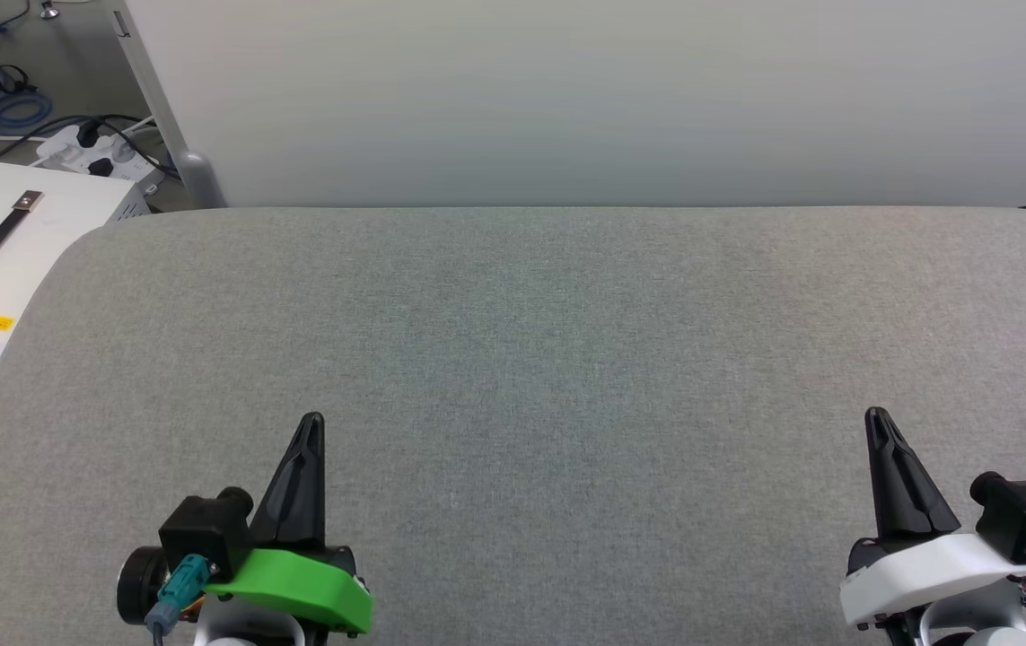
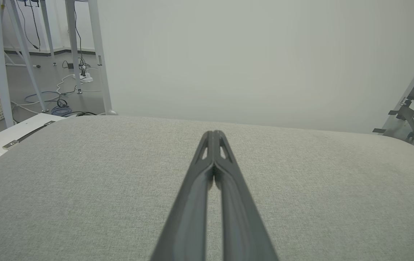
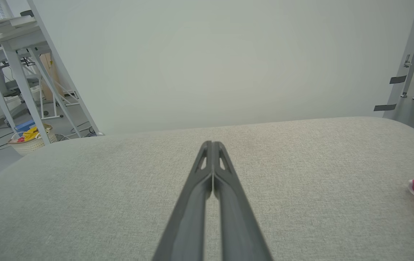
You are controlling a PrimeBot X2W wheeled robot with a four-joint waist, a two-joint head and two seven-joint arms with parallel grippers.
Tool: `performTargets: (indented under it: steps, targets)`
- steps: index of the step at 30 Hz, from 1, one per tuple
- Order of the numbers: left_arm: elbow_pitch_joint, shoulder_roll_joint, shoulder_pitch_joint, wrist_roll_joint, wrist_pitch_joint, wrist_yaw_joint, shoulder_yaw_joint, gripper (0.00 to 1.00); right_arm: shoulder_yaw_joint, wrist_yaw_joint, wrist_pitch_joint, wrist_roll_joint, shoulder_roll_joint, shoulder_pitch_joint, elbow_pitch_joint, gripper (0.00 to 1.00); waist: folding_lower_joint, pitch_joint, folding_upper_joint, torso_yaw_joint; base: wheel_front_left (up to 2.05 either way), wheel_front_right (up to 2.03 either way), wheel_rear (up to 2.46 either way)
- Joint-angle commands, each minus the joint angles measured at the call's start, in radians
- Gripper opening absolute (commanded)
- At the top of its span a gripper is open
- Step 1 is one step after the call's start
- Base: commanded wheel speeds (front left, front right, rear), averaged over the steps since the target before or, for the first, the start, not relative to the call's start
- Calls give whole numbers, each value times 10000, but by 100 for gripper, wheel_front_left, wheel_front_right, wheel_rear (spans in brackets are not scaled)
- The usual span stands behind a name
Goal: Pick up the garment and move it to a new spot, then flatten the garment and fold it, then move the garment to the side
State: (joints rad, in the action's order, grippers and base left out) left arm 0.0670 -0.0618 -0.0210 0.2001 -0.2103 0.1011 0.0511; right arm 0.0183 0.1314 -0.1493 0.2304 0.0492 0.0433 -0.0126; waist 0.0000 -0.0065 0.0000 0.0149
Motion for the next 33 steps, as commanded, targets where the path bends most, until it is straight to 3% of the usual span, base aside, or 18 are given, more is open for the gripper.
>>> performTargets:
  steps: [1, 33]
  targets:
    - [-42, 22, 36, -159, 52, -60, -56, 0, -23, -1, 50, -95, 7, -77, 23, 0, 0, 1, 0, -2, 0, 0, 0]
    - [-246, 53, 93, -758, 719, -369, -204, 0, -75, -3, 519, -814, 8, -193, 56, 0, 0, 22, 0, -50, 0, 0, 0]
